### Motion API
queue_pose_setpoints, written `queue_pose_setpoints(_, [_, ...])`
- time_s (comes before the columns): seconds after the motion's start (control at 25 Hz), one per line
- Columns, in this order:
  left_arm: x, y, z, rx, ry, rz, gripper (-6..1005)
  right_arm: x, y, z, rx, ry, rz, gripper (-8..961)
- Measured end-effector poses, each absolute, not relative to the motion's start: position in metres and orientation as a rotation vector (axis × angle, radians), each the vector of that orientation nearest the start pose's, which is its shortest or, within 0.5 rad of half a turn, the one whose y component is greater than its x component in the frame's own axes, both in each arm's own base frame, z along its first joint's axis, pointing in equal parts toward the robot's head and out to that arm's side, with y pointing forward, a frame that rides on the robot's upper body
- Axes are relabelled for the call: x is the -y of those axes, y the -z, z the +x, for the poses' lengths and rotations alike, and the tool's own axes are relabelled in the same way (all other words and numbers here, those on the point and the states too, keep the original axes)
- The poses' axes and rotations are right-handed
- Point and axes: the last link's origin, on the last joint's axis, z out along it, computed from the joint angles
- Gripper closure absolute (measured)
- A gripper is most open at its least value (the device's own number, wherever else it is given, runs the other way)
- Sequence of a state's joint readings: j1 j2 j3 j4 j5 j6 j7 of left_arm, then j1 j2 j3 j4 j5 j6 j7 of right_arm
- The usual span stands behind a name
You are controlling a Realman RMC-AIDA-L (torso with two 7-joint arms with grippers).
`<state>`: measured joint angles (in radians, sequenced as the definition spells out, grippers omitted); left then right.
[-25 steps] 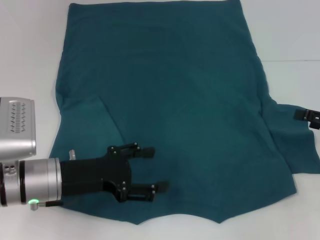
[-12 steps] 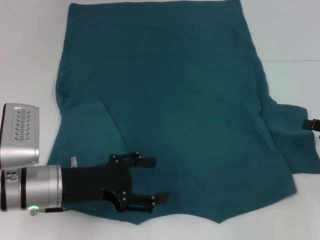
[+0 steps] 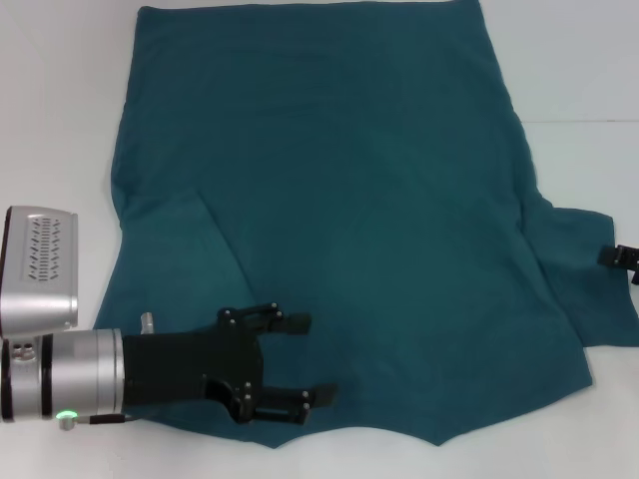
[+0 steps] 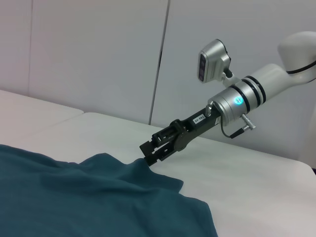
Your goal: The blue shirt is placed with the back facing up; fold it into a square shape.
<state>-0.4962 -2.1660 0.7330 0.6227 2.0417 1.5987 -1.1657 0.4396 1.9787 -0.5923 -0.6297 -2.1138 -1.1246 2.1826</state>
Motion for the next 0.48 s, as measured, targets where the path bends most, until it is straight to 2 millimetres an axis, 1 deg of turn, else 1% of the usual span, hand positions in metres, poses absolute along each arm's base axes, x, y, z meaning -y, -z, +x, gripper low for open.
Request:
queue_pose_setpoints(0.32, [-0.2965,0.0477,-0.2516,0.408,0.735,-2.861,99,-0.34,-0.0498,0.3736,-1.702,-0.559,-1.841,117])
queue_pose_setpoints(0.48, [-0.2966,0.0474,-0.2515,0.407,0.736,-2.861,99,-0.3402,-0.0496,0.3727,-1.702,-0.57,-1.842,266])
